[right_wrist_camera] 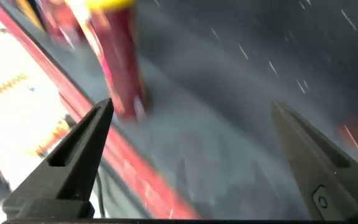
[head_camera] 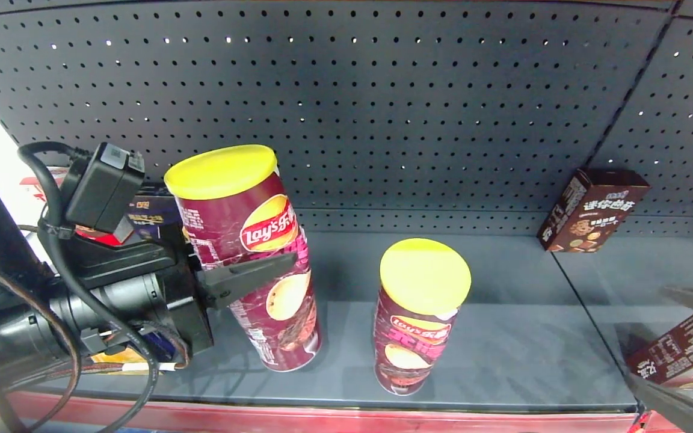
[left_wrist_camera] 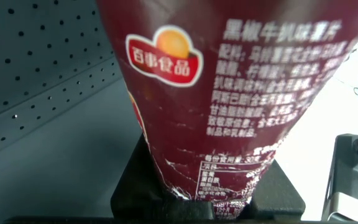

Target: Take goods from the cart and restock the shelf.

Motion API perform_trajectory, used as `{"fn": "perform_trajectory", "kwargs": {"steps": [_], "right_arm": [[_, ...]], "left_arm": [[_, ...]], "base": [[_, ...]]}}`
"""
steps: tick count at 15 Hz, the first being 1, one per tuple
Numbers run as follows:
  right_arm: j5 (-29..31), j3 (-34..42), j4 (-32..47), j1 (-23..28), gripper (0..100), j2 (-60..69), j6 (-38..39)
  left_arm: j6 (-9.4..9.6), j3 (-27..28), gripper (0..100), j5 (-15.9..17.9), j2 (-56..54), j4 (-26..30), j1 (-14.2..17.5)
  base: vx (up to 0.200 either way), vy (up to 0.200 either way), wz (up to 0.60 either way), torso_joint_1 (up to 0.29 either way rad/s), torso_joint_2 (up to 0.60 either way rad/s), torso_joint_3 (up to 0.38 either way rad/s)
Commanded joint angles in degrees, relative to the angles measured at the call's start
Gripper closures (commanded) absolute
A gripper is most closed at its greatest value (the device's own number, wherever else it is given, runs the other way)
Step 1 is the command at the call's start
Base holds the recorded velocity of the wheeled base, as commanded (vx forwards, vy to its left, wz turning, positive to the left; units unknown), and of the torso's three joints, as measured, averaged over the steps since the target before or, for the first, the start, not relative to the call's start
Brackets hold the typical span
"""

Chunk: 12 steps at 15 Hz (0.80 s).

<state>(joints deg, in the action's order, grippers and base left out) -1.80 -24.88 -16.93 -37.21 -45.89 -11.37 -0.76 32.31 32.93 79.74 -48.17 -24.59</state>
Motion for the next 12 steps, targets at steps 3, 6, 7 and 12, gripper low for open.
{"fn": "perform_trajectory", "kwargs": {"steps": [3, 6, 7, 12], "right_arm": [[9.2, 11.7, 12.9, 1.6, 0, 24.2, 2.9], [13.1, 17.2, 12.3, 10.8, 0, 24.6, 10.5], [13.1, 17.9, 12.3, 12.4, 0, 24.8, 10.6], [10.3, 24.3, 14.8, 35.0, 0, 38.2, 10.1]], "left_arm": [[-0.04, 0.1, 100, -0.1, -0.1, 0.1, 0.6], [0.14, -0.4, 100, 0.2, -0.1, 0.0, 0.2], [0.14, -0.3, 100, 0.2, -0.1, 0.0, 0.2], [0.40, -0.8, 100, 0.3, -0.3, -0.1, -1.3]], "base": [[0.000, 0.000, 0.00, 0.000, 0.00, 0.000], [0.000, 0.000, 0.00, 0.000, 0.00, 0.000], [0.000, 0.000, 0.00, 0.000, 0.00, 0.000], [0.000, 0.000, 0.00, 0.000, 0.00, 0.000]]}}
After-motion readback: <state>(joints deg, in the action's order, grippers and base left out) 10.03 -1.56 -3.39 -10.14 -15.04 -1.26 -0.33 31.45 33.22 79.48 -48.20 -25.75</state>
